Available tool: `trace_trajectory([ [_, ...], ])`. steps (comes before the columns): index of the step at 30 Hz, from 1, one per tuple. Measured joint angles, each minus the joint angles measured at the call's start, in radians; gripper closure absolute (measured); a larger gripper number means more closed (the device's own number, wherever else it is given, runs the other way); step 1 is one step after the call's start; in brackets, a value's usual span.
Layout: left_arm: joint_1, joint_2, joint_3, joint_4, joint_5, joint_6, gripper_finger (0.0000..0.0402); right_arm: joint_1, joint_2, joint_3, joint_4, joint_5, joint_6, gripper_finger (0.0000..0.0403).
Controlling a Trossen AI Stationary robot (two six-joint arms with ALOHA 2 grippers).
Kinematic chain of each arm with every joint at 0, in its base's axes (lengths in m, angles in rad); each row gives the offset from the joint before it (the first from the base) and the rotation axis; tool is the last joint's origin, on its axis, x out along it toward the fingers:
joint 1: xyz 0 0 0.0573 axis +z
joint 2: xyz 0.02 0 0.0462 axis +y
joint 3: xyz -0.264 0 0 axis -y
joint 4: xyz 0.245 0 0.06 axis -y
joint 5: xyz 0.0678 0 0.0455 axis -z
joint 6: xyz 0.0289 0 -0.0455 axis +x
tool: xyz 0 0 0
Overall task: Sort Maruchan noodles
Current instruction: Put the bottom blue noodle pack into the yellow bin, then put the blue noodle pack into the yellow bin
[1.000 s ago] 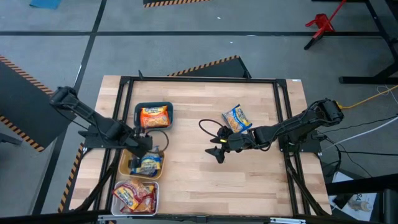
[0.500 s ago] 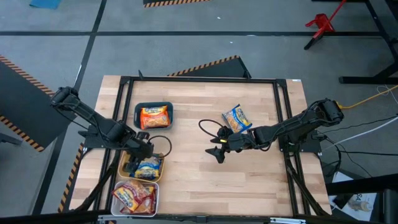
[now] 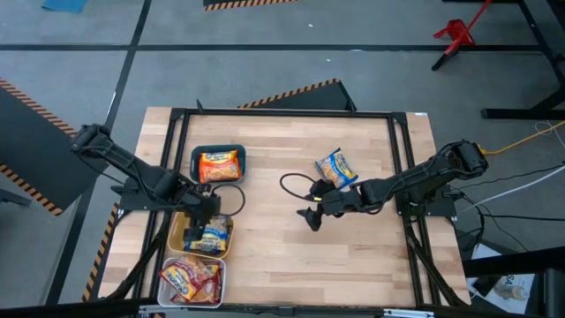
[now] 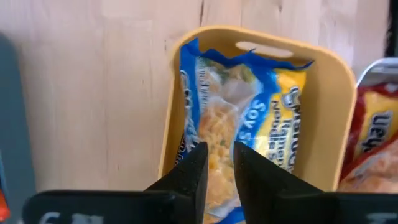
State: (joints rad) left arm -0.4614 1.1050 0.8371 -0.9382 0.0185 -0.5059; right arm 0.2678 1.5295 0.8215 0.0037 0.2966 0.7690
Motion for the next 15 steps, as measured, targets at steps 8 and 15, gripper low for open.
trace_trajectory([
  [8, 0.044, -0.036, 0.096, -0.016, -0.136, -0.037, 0.0302, -0.084, 0.000, 0.001, -0.252, 0.110, 0.039, 0.0086],
  [15, 0.042, -0.037, 0.272, 0.034, -0.424, -0.041, 0.0299, -0.208, 0.000, 0.001, -0.495, 0.225, -0.022, 0.0086],
])
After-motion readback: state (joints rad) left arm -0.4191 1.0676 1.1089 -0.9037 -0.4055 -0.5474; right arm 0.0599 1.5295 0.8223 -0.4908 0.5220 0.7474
